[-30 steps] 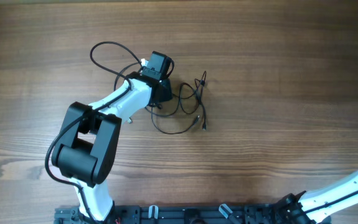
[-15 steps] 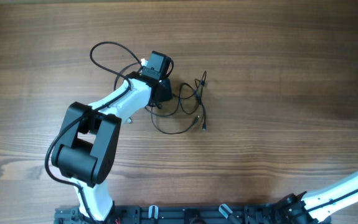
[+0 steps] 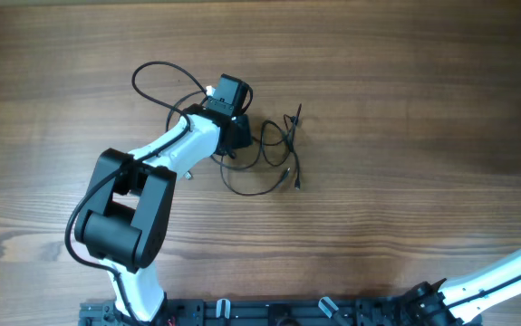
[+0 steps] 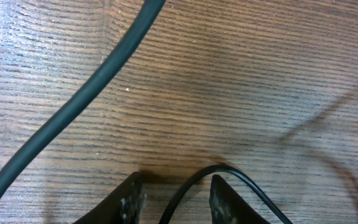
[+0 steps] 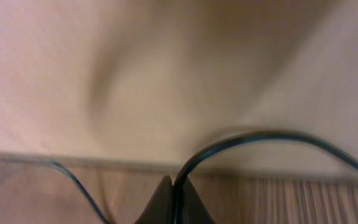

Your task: Untangle cables

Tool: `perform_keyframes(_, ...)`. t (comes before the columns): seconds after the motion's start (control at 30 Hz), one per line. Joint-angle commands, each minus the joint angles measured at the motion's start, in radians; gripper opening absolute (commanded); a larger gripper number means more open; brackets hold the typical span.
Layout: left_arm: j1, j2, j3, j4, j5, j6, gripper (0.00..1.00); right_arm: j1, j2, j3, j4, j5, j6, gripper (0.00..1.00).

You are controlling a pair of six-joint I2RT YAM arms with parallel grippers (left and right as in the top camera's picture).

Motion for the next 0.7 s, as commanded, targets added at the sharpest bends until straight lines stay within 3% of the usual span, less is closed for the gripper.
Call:
perform_keyframes(0.0, -0.005, 0.068, -0.047, -0.029, 0.072, -0.014, 0.37, 0.007, -0.055, 0.001, -0.136, -0.147, -0.003, 0.05)
perform_keyframes(0.2, -0.005, 0.068, -0.047, 0.005, 0.072, -0.014, 0.36, 0.069, -0.195, 0.001, -0.397, -0.349, -0.004, 0.05)
perform_keyframes(0.43, -0.005, 0.068, -0.047, 0.019, 0.072, -0.014, 0.33, 0.129, -0.32, 0.001, -0.695, -0.161, -0.001, 0.04)
perform_keyframes(0.57, -0.005, 0.068, -0.047, 0.02, 0.072, -0.013, 0.33, 0.126, -0.395, 0.001, -0.768, -0.144, -0.002, 0.05)
perform_keyframes(0.6, -0.005, 0.068, -0.047, 0.019, 0.072, -0.013, 0.33, 0.126, -0.422, 0.001, -0.769, -0.144, -0.003, 0.29)
perform_keyframes(0.63, -0.005, 0.068, -0.047, 0.019, 0.072, -0.013, 0.34, 0.126, -0.45, 0.001, -0.768, -0.143, -0.003, 0.79)
perform_keyframes(0.67, -0.005, 0.068, -0.047, 0.019, 0.072, -0.013, 0.34, 0.126, -0.478, 0.001, -0.769, -0.143, -0.003, 0.95)
